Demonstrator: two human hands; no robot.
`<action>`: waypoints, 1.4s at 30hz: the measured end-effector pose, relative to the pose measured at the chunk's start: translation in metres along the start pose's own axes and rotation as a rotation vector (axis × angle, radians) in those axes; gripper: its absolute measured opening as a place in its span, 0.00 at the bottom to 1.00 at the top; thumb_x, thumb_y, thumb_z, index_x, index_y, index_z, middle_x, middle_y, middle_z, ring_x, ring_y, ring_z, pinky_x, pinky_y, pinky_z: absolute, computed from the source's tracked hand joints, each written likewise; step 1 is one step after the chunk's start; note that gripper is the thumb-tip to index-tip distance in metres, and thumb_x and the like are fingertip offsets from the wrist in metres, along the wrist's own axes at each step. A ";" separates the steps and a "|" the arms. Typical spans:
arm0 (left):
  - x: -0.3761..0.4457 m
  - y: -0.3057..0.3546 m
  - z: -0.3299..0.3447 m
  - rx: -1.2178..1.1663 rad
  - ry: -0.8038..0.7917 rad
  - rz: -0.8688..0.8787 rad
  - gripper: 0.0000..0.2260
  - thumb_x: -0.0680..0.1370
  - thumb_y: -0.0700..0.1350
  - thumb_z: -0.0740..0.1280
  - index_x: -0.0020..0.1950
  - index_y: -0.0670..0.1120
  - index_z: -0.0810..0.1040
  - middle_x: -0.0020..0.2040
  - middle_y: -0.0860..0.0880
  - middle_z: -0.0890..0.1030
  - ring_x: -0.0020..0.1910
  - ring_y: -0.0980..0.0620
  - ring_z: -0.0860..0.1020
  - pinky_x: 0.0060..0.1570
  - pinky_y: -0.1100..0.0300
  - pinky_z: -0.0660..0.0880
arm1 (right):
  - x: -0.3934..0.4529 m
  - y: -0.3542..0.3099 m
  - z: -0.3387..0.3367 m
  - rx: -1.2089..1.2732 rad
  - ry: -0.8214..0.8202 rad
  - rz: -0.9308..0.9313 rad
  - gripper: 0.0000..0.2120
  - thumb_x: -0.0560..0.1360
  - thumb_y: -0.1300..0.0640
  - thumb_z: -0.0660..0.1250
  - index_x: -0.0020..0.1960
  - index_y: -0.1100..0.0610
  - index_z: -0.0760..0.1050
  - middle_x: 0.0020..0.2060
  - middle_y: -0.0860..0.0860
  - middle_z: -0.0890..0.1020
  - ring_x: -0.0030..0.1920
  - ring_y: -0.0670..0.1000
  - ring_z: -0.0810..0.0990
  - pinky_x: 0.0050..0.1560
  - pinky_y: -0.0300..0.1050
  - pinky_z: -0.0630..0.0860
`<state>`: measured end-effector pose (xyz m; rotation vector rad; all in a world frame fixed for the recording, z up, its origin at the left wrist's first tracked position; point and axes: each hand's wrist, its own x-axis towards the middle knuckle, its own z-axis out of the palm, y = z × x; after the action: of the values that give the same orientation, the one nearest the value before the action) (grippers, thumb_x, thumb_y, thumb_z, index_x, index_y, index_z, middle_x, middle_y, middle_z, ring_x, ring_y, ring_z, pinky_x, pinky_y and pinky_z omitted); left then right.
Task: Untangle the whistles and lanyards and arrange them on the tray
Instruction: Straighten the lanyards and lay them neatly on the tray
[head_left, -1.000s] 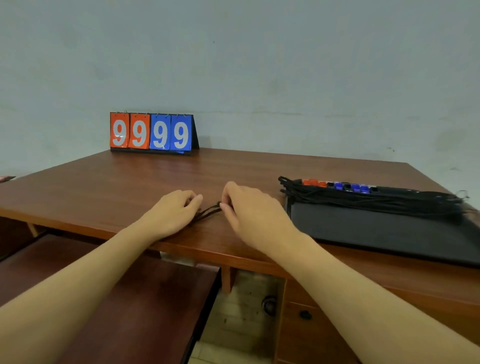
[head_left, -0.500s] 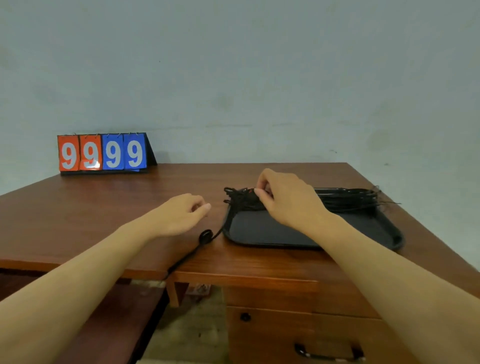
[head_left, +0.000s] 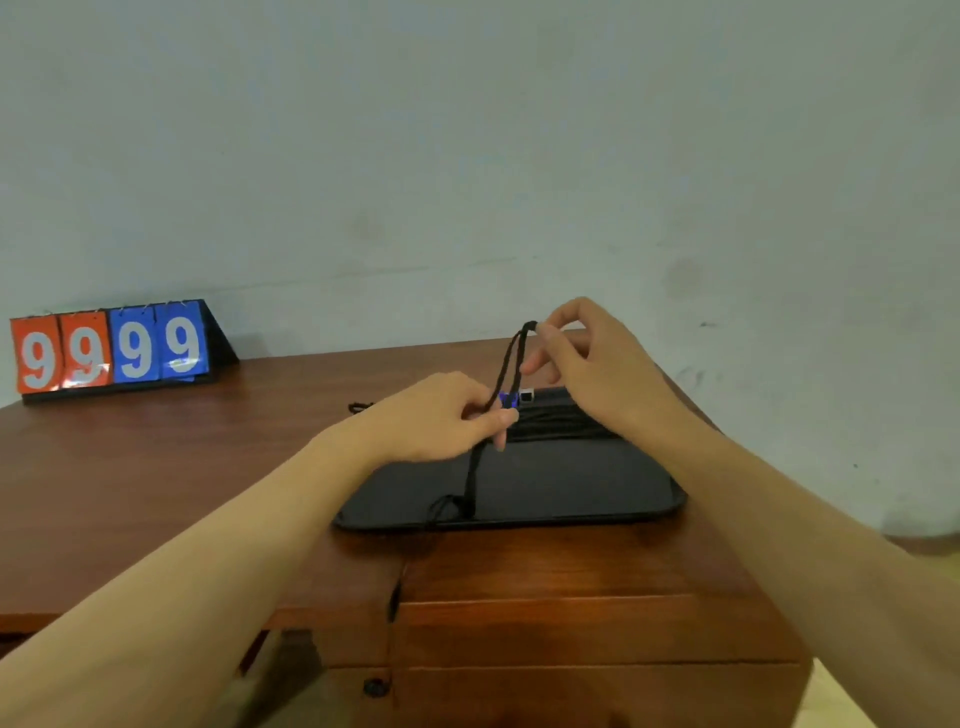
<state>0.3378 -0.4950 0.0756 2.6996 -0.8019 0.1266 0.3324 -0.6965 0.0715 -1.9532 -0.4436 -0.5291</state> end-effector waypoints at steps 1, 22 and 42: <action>0.011 0.004 -0.001 -0.011 0.019 -0.005 0.18 0.82 0.59 0.60 0.42 0.53 0.83 0.32 0.53 0.78 0.29 0.59 0.74 0.35 0.62 0.68 | 0.005 0.003 -0.007 0.034 0.018 0.017 0.06 0.83 0.49 0.61 0.54 0.50 0.73 0.39 0.42 0.87 0.36 0.43 0.83 0.36 0.32 0.75; 0.068 -0.046 -0.032 -0.549 0.448 -0.186 0.15 0.84 0.51 0.59 0.42 0.46 0.75 0.30 0.52 0.73 0.28 0.53 0.66 0.33 0.58 0.65 | 0.038 0.053 -0.017 -0.030 -0.395 0.106 0.16 0.83 0.43 0.59 0.48 0.48 0.83 0.30 0.49 0.72 0.32 0.46 0.72 0.46 0.44 0.72; -0.054 -0.124 -0.033 -0.100 0.376 -0.363 0.12 0.83 0.51 0.61 0.45 0.51 0.81 0.36 0.51 0.82 0.31 0.54 0.75 0.36 0.57 0.71 | 0.030 0.051 -0.007 -0.202 -0.457 0.079 0.17 0.85 0.52 0.51 0.66 0.42 0.74 0.38 0.37 0.77 0.40 0.36 0.77 0.50 0.39 0.72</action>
<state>0.3600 -0.3582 0.0623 2.5607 -0.1993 0.4757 0.3825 -0.7214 0.0526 -2.2810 -0.6128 -0.0707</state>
